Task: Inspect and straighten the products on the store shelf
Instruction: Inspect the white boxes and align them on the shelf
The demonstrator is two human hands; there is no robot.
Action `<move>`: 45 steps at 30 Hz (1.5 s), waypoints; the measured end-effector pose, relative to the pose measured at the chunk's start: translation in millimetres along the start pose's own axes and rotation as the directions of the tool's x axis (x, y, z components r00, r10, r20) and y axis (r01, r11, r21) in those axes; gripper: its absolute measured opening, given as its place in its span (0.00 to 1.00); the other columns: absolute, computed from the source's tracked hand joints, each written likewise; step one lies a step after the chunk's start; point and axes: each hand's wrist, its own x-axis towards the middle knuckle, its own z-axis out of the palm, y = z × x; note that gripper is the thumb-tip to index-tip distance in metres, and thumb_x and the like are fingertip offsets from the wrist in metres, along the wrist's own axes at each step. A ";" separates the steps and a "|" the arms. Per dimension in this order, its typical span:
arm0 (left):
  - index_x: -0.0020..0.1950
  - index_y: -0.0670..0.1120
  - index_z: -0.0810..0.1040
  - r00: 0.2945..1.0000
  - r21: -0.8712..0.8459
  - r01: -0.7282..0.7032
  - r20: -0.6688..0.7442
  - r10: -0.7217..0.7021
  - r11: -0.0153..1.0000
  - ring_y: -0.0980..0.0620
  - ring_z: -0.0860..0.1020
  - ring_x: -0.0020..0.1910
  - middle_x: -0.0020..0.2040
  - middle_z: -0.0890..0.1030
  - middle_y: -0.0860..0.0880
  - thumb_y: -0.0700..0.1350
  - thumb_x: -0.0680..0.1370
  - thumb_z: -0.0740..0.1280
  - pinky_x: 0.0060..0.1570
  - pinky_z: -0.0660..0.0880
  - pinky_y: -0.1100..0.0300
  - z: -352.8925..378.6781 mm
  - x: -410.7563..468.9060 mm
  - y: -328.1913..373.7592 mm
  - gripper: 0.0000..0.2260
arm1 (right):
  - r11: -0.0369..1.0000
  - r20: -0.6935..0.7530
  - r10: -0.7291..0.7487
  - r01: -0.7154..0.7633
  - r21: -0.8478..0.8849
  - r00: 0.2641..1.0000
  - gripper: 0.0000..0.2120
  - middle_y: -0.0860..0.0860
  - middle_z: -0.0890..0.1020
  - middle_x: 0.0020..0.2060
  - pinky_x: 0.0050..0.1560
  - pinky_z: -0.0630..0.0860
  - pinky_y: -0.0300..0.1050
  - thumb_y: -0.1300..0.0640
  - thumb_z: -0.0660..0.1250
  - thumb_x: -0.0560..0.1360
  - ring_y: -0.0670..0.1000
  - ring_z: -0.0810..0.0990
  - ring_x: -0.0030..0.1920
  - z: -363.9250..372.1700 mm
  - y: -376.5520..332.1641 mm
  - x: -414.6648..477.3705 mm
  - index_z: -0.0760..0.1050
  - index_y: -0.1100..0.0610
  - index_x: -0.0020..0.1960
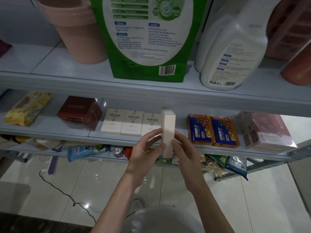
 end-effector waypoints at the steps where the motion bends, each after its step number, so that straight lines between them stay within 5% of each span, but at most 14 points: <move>1: 0.66 0.50 0.80 1.000 -0.001 0.000 -0.002 0.000 1.000 0.55 0.78 0.66 0.64 0.82 0.52 0.34 0.79 0.70 0.53 0.80 0.61 -0.3 -0.1 -0.1 0.18 | 1.000 -0.002 -0.003 0.003 -0.004 1.000 0.19 0.40 0.84 0.59 0.56 0.80 0.38 0.50 0.64 0.78 0.44 0.82 0.61 0.3 -0.2 0.1 0.77 0.49 0.68; 5: 0.67 0.47 0.78 1.000 -0.026 -0.002 -0.021 0.002 1.000 0.50 0.79 0.66 0.64 0.82 0.50 0.35 0.80 0.68 0.61 0.79 0.52 -2.7 1.0 -2.8 0.16 | 0.999 0.011 -0.023 0.023 -0.031 1.000 0.18 0.43 0.83 0.61 0.56 0.80 0.39 0.51 0.67 0.78 0.45 0.81 0.63 0.2 -0.4 0.2 0.78 0.49 0.67; 10: 0.63 0.43 0.79 0.997 -0.077 -0.024 -0.070 0.019 0.997 0.49 0.83 0.57 0.59 0.84 0.47 0.39 0.80 0.68 0.49 0.80 0.62 -0.2 -0.5 1.6 0.11 | 0.999 0.019 -0.026 0.027 -0.047 0.999 0.17 0.48 0.82 0.61 0.53 0.79 0.35 0.50 0.67 0.77 0.45 0.80 0.62 0.4 0.4 -1.2 0.79 0.49 0.65; 13: 0.64 0.44 0.79 0.997 -0.032 -0.066 -0.049 0.064 0.997 0.51 0.83 0.57 0.58 0.84 0.47 0.47 0.80 0.66 0.51 0.80 0.62 3.2 -2.6 4.2 0.15 | 0.999 0.018 -0.020 0.021 -0.045 1.000 0.17 0.49 0.80 0.64 0.54 0.77 0.32 0.48 0.65 0.78 0.41 0.80 0.62 1.5 -1.4 -1.6 0.79 0.46 0.66; 20: 0.70 0.47 0.77 0.999 -0.035 -0.053 0.008 0.053 0.998 0.50 0.81 0.62 0.62 0.83 0.51 0.45 0.83 0.64 0.61 0.79 0.54 8.1 -5.7 6.5 0.15 | 0.998 0.017 -0.002 0.003 -0.065 1.000 0.19 0.41 0.78 0.66 0.54 0.77 0.31 0.44 0.61 0.79 0.37 0.77 0.63 2.8 -0.9 -3.0 0.76 0.39 0.69; 26: 0.65 0.45 0.79 0.998 0.014 -0.046 -0.049 0.046 0.999 0.49 0.82 0.59 0.58 0.84 0.49 0.40 0.84 0.62 0.61 0.80 0.55 9.9 -4.2 5.2 0.11 | 0.998 -0.027 -0.015 0.013 -0.063 1.000 0.13 0.49 0.80 0.63 0.52 0.79 0.34 0.58 0.61 0.84 0.43 0.80 0.60 2.5 -0.5 -2.5 0.76 0.50 0.67; 33: 0.66 0.44 0.79 0.996 0.034 -0.057 -0.062 0.059 0.998 0.53 0.82 0.59 0.58 0.84 0.50 0.39 0.83 0.63 0.55 0.79 0.63 9.2 -3.8 8.3 0.12 | 0.997 -0.030 -0.015 0.013 -0.070 0.999 0.15 0.38 0.82 0.58 0.54 0.79 0.38 0.57 0.62 0.84 0.43 0.81 0.59 4.8 -2.9 -1.6 0.77 0.40 0.64; 38: 0.67 0.46 0.79 0.997 0.057 -0.061 -0.043 0.064 0.996 0.55 0.82 0.60 0.60 0.84 0.52 0.40 0.84 0.63 0.57 0.79 0.62 7.9 -3.4 8.8 0.13 | 0.995 -0.032 -0.013 0.010 -0.094 0.999 0.15 0.44 0.81 0.64 0.54 0.79 0.35 0.49 0.62 0.81 0.42 0.80 0.61 5.2 -3.0 -1.7 0.76 0.38 0.66; 41: 0.66 0.48 0.79 0.998 0.053 -0.055 -0.035 0.057 0.997 0.56 0.82 0.60 0.60 0.84 0.52 0.41 0.84 0.63 0.57 0.79 0.62 7.0 -2.7 9.0 0.12 | 0.992 -0.033 -0.015 0.011 -0.125 0.999 0.16 0.39 0.80 0.63 0.56 0.79 0.35 0.44 0.61 0.78 0.39 0.79 0.62 6.1 -2.4 -1.9 0.75 0.32 0.64; 45: 0.66 0.48 0.79 0.998 0.062 -0.041 -0.044 0.044 0.997 0.56 0.82 0.59 0.59 0.84 0.52 0.41 0.84 0.63 0.55 0.79 0.63 5.7 -1.6 7.9 0.12 | 0.993 -0.021 -0.019 0.016 -0.118 1.000 0.15 0.40 0.79 0.63 0.52 0.78 0.32 0.48 0.62 0.81 0.35 0.79 0.59 6.1 -3.5 -1.0 0.75 0.34 0.65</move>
